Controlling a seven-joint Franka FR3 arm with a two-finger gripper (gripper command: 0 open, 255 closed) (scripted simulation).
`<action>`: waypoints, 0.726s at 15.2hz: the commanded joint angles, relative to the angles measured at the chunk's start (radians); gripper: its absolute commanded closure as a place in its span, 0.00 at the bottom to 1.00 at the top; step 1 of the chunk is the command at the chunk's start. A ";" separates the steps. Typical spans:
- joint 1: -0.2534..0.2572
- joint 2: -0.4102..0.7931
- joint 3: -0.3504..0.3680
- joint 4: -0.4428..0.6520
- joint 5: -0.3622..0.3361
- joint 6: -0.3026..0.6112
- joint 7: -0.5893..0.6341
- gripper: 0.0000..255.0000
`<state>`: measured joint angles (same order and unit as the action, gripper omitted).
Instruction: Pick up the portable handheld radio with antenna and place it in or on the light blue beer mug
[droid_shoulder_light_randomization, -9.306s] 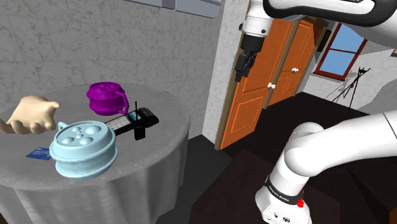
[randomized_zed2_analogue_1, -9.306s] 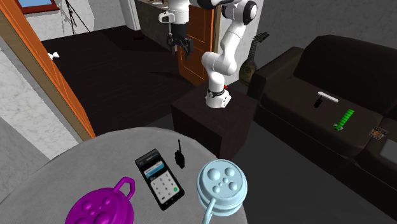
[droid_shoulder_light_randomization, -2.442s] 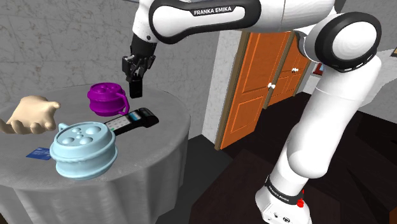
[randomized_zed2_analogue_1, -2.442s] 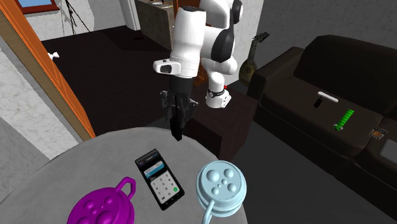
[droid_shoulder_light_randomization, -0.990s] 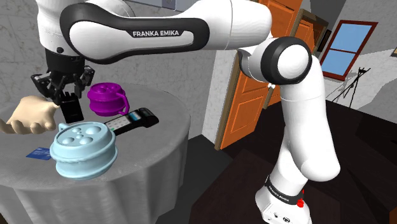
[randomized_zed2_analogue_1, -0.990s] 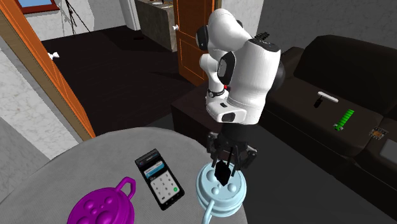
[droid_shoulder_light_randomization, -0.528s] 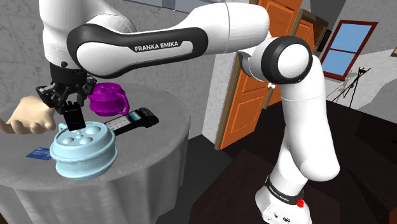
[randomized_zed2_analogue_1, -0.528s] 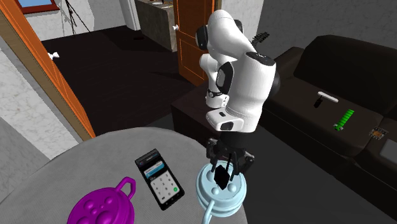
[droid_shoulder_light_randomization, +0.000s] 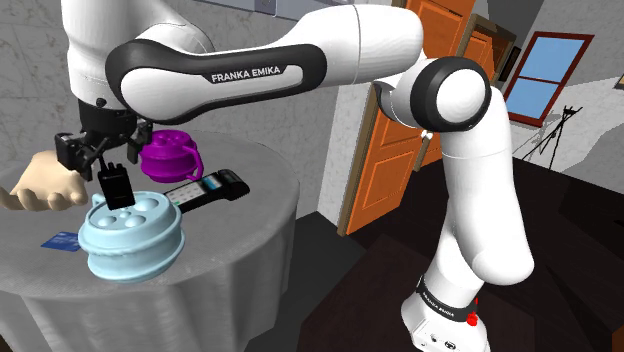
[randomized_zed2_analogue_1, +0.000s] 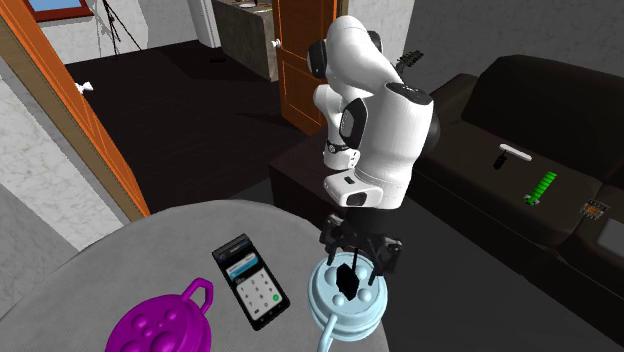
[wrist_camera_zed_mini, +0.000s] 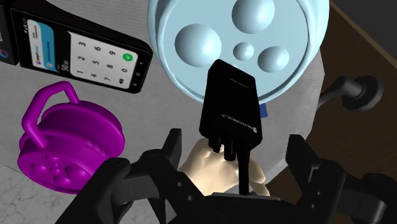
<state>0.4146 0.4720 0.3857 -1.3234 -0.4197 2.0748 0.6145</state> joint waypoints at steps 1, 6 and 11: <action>0.000 0.000 0.000 0.000 0.000 0.000 0.000 0.00; 0.000 -0.033 0.008 0.012 0.014 -0.043 -0.007 0.00; 0.002 -0.059 0.015 0.029 0.025 -0.085 -0.014 0.00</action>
<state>0.4161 0.4141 0.4000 -1.2952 -0.3954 1.9925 0.6000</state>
